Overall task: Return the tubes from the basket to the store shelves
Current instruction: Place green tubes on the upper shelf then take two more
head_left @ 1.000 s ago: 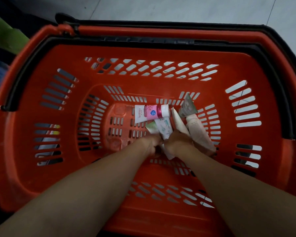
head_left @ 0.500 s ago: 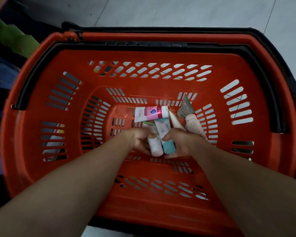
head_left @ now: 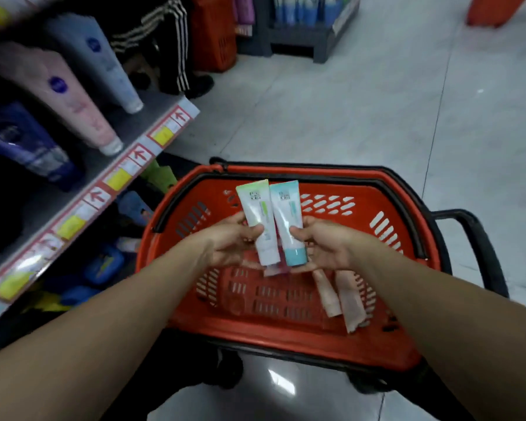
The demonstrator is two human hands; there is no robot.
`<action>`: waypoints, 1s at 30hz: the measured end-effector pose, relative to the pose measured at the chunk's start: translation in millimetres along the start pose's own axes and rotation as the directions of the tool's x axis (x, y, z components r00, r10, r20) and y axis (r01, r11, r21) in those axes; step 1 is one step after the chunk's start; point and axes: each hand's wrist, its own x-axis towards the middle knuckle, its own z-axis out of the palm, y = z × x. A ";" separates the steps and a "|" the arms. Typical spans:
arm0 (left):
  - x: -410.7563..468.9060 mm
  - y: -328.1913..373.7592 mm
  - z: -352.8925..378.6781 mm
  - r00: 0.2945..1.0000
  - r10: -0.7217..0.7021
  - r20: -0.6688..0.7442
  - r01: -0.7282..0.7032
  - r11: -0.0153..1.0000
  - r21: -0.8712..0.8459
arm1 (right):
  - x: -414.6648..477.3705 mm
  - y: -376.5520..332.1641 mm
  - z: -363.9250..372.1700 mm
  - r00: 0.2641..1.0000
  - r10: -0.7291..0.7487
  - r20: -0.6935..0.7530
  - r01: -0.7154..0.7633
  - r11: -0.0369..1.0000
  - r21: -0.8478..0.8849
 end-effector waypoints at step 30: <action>-273.9 159.0 -64.5 0.379 0.826 -0.417 -0.765 0.533 0.360 | -110.3 -169.0 233.1 0.612 -0.722 0.324 0.791 0.570 -0.224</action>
